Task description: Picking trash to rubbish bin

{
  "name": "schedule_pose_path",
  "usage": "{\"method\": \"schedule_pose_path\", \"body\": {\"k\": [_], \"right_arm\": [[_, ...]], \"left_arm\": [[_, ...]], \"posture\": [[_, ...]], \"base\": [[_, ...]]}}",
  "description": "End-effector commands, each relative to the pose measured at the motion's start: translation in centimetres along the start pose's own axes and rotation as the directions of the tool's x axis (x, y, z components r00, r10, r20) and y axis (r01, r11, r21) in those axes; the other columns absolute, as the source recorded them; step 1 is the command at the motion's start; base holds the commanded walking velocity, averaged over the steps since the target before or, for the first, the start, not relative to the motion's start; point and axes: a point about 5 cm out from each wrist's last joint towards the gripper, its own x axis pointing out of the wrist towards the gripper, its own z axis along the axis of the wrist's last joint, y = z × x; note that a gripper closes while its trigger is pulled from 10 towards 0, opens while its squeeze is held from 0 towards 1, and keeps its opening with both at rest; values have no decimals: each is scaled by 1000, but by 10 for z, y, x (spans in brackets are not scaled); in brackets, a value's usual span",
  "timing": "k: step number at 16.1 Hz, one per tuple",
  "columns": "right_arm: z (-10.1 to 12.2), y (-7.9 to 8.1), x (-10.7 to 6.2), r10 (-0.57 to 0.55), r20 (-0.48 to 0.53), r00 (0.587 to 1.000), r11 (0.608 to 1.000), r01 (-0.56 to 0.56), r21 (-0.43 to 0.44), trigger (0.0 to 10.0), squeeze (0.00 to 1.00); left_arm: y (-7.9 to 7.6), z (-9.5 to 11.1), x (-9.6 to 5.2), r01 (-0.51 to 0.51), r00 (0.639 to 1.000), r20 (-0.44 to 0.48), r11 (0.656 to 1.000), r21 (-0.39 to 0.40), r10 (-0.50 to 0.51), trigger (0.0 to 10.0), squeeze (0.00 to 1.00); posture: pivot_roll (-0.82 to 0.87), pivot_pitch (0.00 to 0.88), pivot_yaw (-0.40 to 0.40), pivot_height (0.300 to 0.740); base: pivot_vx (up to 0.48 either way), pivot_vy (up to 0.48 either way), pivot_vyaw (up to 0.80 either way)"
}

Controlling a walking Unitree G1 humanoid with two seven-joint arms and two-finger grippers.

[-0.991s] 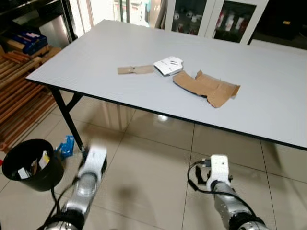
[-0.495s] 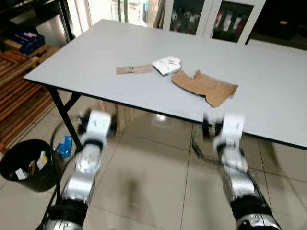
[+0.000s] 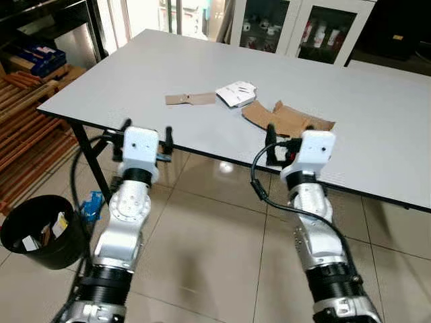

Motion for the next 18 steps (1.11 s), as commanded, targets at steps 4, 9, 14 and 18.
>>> {"method": "schedule_pose_path", "body": {"k": [4,9,14,18], "right_arm": [[6,-2,2,-10,0,1000,1000,10,13,10000,0],[13,5,13,-4,0,1000,998,4,56,10000,0],[18,12,18,9,-2,1000,997,-9,83,10000,0],[18,12,18,8,-10,1000,995,-7,97,10000,0]], "left_arm": [[-14,4,3,57,998,-1,997,-49,-57,10000,1000],[-20,14,17,60,998,-18,981,-182,-64,10000,0],[-26,21,24,80,997,7,981,-174,-80,10000,0],[-22,20,25,75,997,4,984,-162,-75,10000,0]], "posture": [[-2,0,-85,740],[-9,0,-75,740],[-13,41,-65,740],[-14,49,-59,740]], "base": [[0,0,0],[0,0,0],[55,0,0],[287,0,-400]]}}
